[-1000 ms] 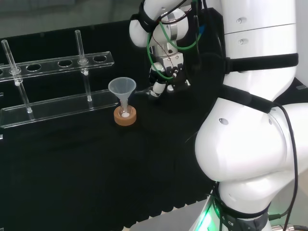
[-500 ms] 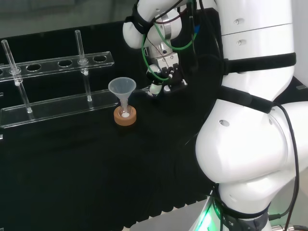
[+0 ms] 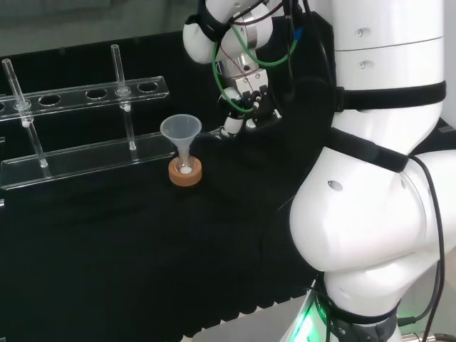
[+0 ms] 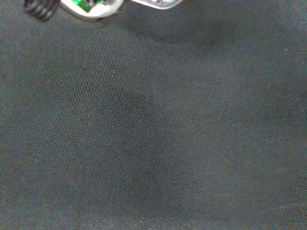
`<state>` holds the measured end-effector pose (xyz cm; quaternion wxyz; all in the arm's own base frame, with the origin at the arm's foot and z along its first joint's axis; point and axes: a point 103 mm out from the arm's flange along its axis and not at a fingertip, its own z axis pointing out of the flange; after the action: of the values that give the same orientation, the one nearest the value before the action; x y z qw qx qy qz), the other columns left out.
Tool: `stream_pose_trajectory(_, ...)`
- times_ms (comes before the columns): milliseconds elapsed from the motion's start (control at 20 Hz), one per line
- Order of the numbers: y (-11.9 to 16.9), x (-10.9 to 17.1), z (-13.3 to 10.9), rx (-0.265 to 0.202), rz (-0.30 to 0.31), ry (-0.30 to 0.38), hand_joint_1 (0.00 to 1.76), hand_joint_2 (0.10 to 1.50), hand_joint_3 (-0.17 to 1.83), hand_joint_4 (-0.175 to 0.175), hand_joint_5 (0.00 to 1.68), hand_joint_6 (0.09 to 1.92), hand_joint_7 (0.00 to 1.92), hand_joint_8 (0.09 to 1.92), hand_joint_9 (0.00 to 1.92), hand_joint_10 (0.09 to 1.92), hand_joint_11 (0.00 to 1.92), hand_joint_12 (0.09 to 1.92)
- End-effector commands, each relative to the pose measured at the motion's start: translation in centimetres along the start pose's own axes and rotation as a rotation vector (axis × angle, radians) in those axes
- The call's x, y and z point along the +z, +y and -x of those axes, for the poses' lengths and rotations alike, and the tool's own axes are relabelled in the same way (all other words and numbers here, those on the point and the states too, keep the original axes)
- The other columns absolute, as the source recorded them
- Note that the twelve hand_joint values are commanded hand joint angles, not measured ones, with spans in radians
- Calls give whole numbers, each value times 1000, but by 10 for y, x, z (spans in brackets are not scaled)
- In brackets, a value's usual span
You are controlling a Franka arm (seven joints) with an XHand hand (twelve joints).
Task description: Put the weighing funnel back on the table.
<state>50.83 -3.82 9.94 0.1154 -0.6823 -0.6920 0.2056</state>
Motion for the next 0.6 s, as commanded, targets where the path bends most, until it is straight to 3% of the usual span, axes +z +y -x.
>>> stream_pose_trajectory(50, -35, -23, 14, 26, 26, 15, 819, 687, 538, -50, 256, 87, 0, 585, 276, 685, 254, 1346)
stream_pose_trajectory(350, -74, -50, 23, 54, 91, 23, 791, 679, 536, -49, 243, 87, 8, 588, 271, 702, 217, 1363)
stream_pose_trajectory(600, -102, -65, 23, 70, 109, 30, 771, 679, 538, -43, 268, 87, 69, 630, 323, 719, 219, 1373)
